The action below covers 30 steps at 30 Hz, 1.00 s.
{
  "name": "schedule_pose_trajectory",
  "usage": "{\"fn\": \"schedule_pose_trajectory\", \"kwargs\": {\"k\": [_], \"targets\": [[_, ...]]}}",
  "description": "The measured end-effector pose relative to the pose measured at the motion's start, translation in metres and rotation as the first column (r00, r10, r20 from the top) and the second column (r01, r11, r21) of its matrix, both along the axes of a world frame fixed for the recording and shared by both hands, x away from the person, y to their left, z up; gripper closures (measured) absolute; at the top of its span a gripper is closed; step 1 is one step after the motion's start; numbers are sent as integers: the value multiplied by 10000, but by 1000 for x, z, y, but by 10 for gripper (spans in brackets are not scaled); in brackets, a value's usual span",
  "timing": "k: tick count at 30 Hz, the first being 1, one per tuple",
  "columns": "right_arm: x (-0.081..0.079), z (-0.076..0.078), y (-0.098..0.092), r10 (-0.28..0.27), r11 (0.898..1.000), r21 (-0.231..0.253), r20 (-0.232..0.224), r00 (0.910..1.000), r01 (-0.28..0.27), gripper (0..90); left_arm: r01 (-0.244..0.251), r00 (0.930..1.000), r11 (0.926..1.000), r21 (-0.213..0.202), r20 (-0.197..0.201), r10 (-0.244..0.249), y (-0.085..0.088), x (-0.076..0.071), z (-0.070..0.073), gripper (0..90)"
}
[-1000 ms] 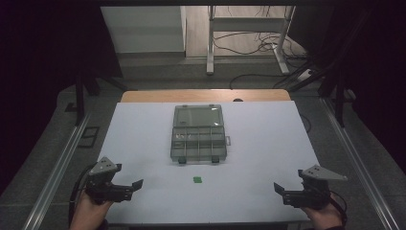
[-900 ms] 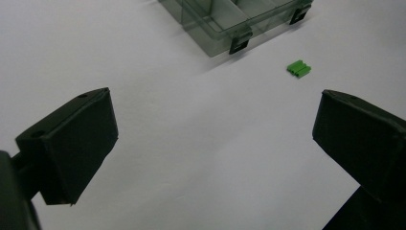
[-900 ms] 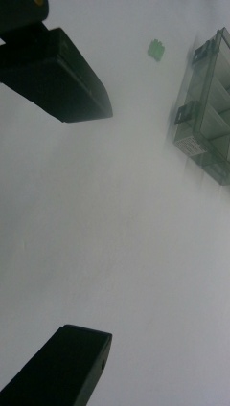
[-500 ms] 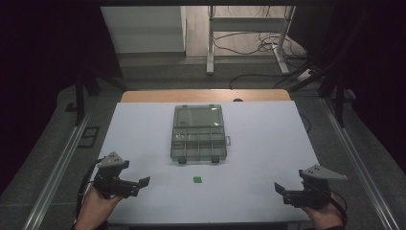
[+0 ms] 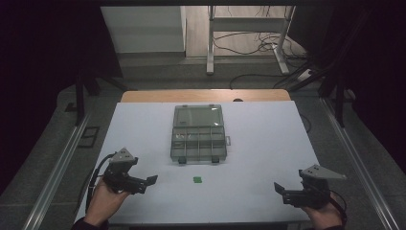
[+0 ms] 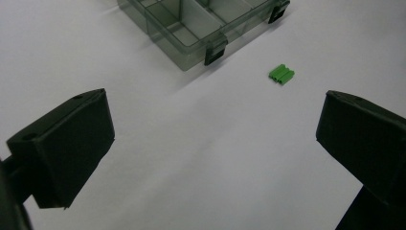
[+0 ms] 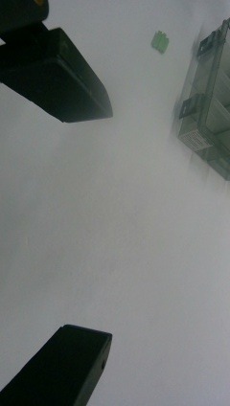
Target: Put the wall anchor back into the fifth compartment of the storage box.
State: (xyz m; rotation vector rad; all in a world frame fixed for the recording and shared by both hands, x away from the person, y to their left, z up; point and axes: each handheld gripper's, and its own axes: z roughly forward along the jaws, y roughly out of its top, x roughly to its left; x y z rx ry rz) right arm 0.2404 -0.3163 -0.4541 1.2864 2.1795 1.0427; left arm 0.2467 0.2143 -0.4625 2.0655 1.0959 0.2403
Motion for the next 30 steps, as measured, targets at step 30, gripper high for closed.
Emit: {"fn": "schedule_pose_trajectory", "kwargs": {"k": [30], "targets": [[1, -1, 1, 3, 10000, -93, -13, 10000, -3, 0, 916, 9957, 9958, 2, -161, -915, -38, 39, -8, 2]]}}
